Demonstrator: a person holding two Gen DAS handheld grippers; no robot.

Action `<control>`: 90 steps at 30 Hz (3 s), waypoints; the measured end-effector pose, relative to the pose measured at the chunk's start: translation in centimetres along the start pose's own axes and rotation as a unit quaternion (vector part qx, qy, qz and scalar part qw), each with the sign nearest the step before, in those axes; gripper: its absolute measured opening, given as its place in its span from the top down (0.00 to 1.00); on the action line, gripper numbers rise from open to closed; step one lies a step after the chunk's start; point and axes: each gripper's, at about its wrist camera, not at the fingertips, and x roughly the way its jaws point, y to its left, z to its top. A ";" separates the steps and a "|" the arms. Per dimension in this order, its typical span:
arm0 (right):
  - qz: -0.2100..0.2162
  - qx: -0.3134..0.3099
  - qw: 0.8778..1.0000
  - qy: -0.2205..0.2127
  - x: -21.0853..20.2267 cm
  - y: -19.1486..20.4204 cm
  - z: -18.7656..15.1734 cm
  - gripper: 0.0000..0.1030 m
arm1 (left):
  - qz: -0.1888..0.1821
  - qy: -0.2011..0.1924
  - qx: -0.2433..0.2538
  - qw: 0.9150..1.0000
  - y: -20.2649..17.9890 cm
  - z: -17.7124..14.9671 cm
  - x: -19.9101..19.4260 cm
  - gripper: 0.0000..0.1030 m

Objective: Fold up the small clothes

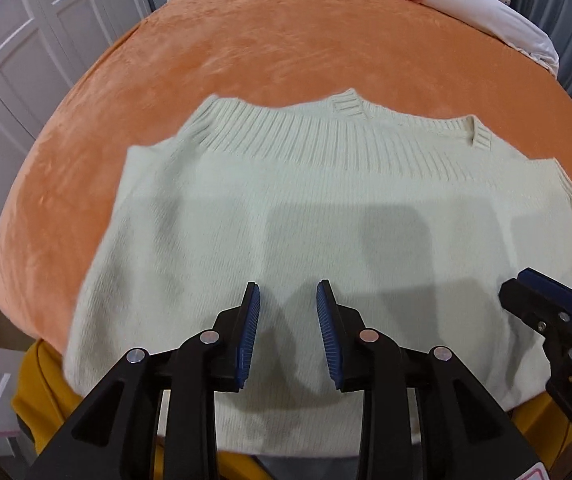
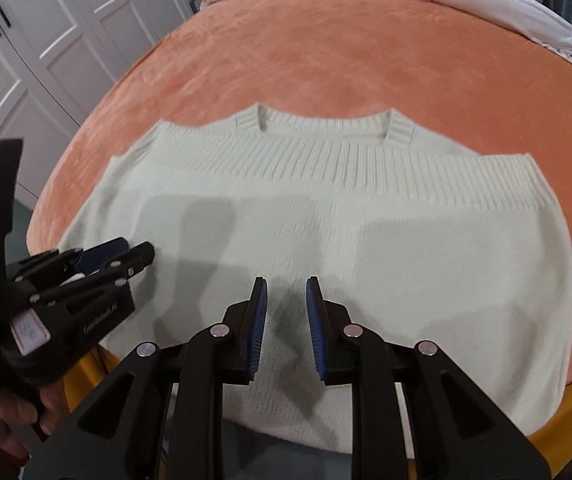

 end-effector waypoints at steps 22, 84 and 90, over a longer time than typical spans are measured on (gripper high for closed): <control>-0.034 -0.003 0.997 0.069 4.1 2.1 -0.5 0.79 | 0.024 -0.026 -0.163 0.986 13.0 -3.4 -3.6 0.36; 0.129 0.126 0.983 0.018 0.5 -4.5 -3.9 0.69 | -0.011 -0.078 -0.069 0.995 1.6 3.5 -9.1 0.93; 0.106 0.090 0.990 0.015 -0.2 -3.6 -4.2 0.65 | 0.015 0.034 -0.173 0.984 11.8 -2.1 -3.4 0.91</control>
